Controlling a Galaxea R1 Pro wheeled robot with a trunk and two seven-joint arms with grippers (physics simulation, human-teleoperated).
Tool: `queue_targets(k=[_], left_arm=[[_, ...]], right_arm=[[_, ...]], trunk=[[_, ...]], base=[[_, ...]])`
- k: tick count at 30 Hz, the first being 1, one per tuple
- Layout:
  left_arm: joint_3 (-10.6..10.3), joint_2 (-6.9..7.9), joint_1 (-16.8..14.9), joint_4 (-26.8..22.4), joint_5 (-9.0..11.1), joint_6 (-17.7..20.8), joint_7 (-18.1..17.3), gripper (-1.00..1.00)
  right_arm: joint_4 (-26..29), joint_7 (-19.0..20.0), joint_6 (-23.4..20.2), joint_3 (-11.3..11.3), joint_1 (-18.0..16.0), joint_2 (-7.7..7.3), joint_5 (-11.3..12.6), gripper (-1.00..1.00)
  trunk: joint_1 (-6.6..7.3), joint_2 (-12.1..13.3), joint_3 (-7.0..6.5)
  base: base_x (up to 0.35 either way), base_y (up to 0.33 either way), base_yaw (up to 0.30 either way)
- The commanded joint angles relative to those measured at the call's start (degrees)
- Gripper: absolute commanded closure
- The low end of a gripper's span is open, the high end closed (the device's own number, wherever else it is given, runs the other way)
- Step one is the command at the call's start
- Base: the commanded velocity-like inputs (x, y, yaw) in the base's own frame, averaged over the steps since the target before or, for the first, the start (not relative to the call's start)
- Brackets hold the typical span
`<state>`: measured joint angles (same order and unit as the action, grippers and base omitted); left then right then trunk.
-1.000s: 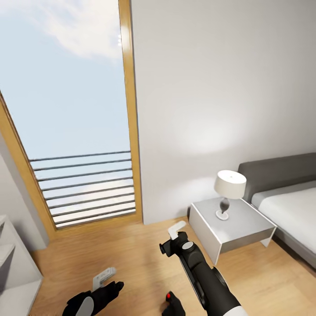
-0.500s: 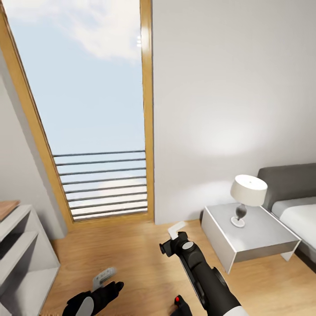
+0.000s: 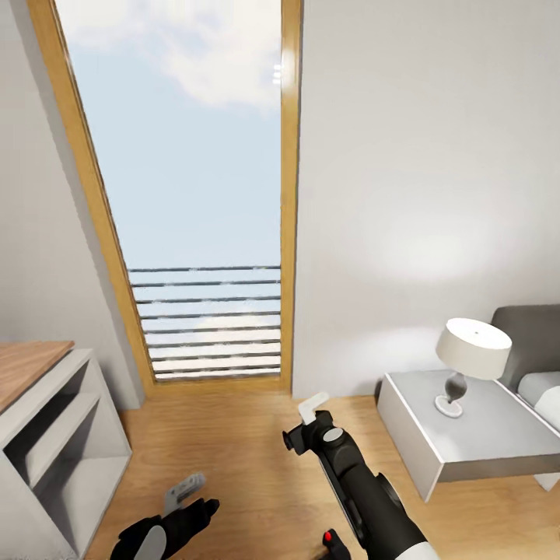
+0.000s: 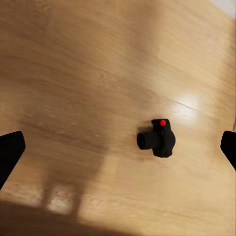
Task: Attach the digital camera to the camera tripod in the bedroom.
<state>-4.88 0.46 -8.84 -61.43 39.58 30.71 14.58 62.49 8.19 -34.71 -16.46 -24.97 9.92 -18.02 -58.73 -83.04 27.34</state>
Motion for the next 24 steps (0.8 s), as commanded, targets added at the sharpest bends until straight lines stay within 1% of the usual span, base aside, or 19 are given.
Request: queue_targets(k=[1,12,24], left_arm=[[-0.16,0.05,-0.03,-0.1,0.62,0.11,0.55,-1.0],[-0.13,0.04,-0.03,-0.1,0.59,0.14,0.54,-1.0],[-0.13,0.06,-0.02,-0.06,0.59,0.14,0.54,-1.0]], right_arm=[[0.09,0.42,-0.27,-0.01,-0.04,0.0,-0.61,-1.0],[0.1,0.42,-0.27,-0.05,-0.07,0.01,-0.61,-1.0],[0.15,0.41,-0.27,-0.06,-0.03,0.01,-0.61,-1.0]], trunk=[[0.0,-0.04,0.07],[0.0,-0.04,0.07],[0.0,-0.04,0.07]], base=[[0.0,-0.245,0.04],[0.019,-0.319,0.014],[0.055,-0.33,0.222]])
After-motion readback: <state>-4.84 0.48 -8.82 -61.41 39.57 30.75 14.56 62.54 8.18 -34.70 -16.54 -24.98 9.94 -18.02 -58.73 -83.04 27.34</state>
